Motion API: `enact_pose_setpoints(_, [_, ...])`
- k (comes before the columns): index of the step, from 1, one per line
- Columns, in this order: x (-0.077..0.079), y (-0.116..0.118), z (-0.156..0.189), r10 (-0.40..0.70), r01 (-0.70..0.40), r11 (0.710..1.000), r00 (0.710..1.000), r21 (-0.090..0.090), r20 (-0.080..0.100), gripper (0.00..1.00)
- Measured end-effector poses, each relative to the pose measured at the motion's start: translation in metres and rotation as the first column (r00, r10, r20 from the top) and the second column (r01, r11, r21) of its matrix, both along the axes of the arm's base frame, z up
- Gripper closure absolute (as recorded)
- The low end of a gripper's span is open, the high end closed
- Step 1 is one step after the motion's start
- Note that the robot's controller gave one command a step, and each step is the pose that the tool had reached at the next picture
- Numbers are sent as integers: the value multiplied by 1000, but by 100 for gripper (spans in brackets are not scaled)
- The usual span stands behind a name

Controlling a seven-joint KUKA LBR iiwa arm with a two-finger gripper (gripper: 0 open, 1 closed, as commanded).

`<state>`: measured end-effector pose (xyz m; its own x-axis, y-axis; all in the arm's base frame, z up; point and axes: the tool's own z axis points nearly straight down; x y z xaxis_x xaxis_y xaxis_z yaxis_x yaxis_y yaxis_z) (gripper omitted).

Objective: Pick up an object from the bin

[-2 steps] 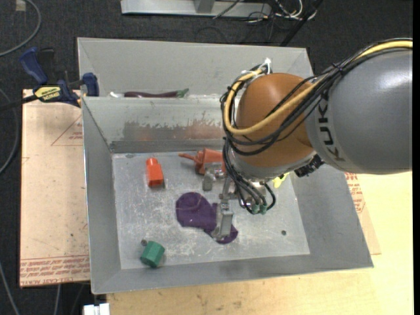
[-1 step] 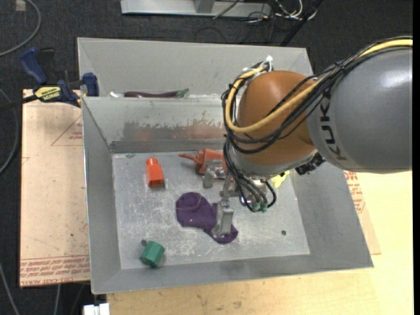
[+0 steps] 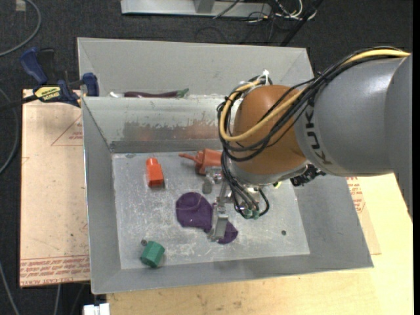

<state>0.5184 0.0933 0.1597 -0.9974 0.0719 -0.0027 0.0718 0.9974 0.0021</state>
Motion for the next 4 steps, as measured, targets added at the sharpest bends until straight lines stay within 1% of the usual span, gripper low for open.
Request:
enact_pose_setpoints(1, [-2,-4,-41,-48,48,999,999,-1,-9,0])
enact_pose_setpoints(2, [-1,-10,-27,-227,227,974,974,1,-2,0])
enact_pose_setpoints(3, [-3,-7,-65,-155,155,988,988,1,-3,0])
enact_pose_setpoints(4, [-4,-8,-90,-333,333,943,943,2,-3,100])
